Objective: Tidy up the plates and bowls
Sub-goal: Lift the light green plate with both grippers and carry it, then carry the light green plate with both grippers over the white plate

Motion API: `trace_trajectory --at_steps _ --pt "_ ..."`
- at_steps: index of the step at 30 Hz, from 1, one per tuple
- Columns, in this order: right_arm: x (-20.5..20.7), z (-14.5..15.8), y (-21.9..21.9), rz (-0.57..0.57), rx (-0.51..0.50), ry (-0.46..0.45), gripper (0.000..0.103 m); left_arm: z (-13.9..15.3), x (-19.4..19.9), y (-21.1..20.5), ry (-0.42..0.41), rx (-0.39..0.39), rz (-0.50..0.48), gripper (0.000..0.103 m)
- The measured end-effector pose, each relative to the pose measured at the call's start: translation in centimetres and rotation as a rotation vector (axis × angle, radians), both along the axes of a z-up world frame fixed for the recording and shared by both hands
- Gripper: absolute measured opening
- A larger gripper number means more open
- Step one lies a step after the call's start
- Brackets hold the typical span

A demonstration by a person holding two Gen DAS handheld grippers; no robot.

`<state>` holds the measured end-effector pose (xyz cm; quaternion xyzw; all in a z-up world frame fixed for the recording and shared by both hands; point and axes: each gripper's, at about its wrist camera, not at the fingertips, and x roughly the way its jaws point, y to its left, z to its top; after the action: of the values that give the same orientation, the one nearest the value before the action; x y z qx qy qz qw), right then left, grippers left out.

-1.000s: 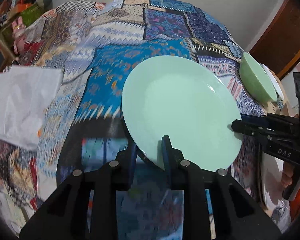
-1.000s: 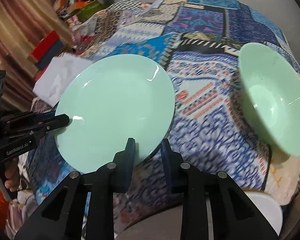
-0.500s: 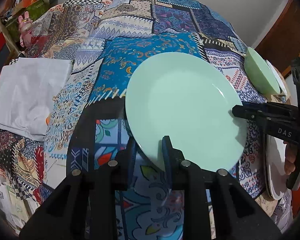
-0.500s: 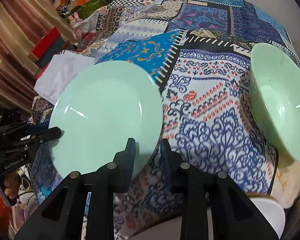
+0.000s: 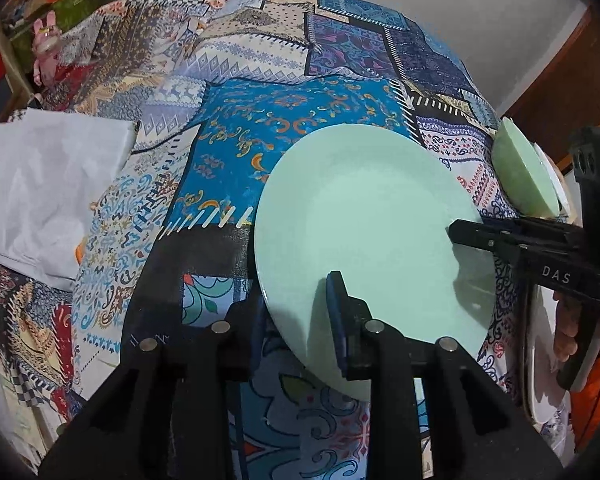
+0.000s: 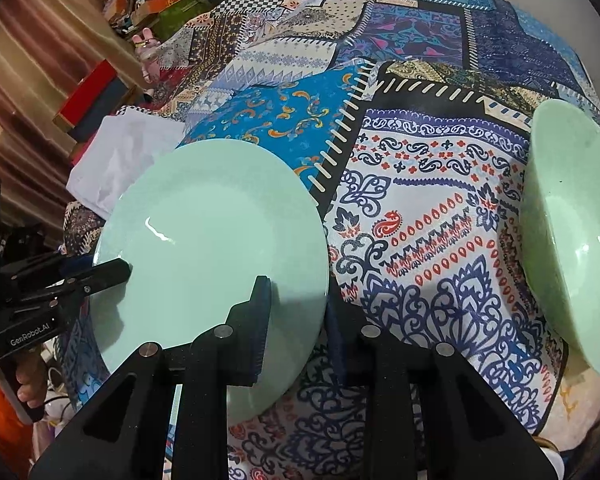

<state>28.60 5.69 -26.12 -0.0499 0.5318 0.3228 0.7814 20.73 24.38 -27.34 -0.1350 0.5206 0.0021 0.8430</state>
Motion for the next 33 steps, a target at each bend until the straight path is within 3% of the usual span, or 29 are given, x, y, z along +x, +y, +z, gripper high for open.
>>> trace_trajectory --at_steps 12,33 --pt "-1.7 1.8 -1.4 -0.012 0.015 -0.053 0.024 1.8 -1.6 -1.2 -0.036 0.004 -0.015 0.028" --pt "-6.6 7.5 -5.6 -0.051 0.061 -0.159 0.024 8.6 -6.1 -5.4 -0.136 0.044 -0.049 0.028"
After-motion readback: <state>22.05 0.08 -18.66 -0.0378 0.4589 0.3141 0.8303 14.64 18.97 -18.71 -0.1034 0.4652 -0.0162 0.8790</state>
